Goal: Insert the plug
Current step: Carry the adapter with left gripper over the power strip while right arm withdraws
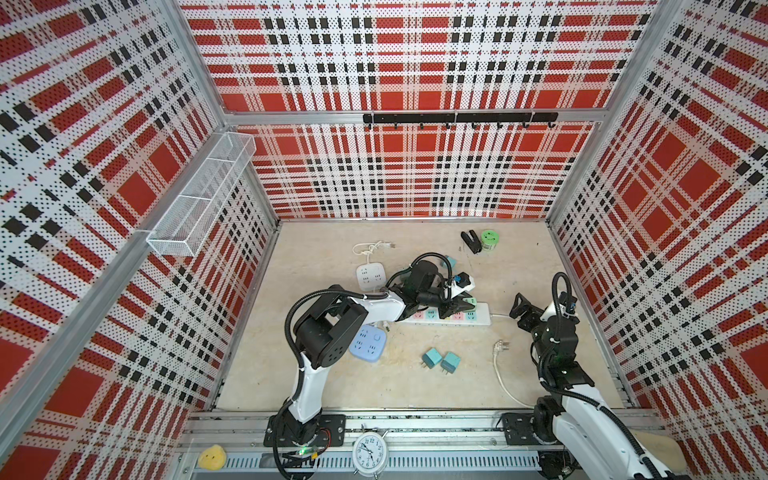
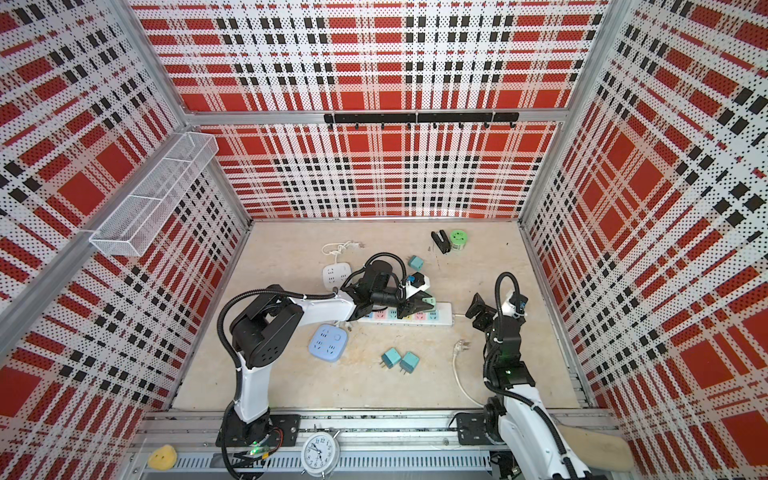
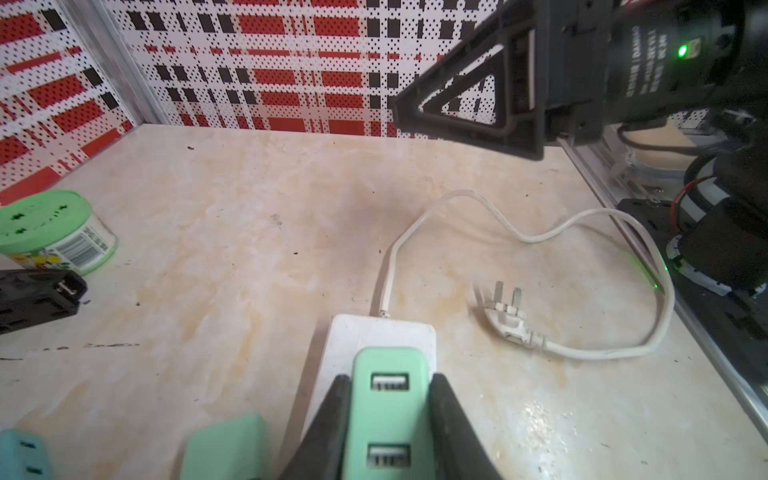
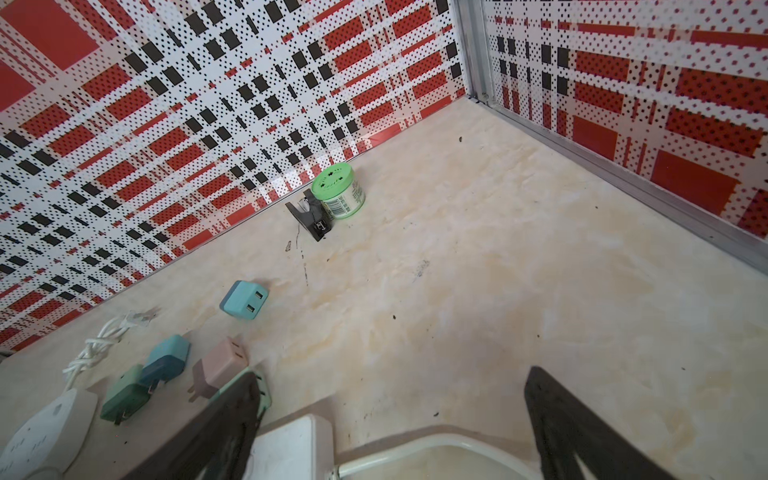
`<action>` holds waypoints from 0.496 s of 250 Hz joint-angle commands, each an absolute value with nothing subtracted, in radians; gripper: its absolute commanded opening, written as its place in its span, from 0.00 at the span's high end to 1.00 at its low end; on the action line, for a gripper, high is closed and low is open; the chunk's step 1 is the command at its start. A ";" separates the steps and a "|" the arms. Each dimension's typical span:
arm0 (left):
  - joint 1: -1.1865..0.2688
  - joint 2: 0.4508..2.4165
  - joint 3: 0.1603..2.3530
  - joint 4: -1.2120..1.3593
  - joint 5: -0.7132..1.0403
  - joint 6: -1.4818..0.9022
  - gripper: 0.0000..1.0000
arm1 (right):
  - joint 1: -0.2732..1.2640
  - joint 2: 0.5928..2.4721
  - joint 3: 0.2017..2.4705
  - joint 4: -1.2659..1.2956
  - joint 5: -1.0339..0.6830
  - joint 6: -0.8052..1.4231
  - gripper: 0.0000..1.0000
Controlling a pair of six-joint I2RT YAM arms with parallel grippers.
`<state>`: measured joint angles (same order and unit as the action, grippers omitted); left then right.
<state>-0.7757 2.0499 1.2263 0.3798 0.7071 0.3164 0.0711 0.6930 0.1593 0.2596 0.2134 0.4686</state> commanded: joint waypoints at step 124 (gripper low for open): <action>-0.855 2.062 1.284 0.301 0.653 0.297 1.00 | 0.069 0.738 0.256 0.132 0.190 0.566 0.16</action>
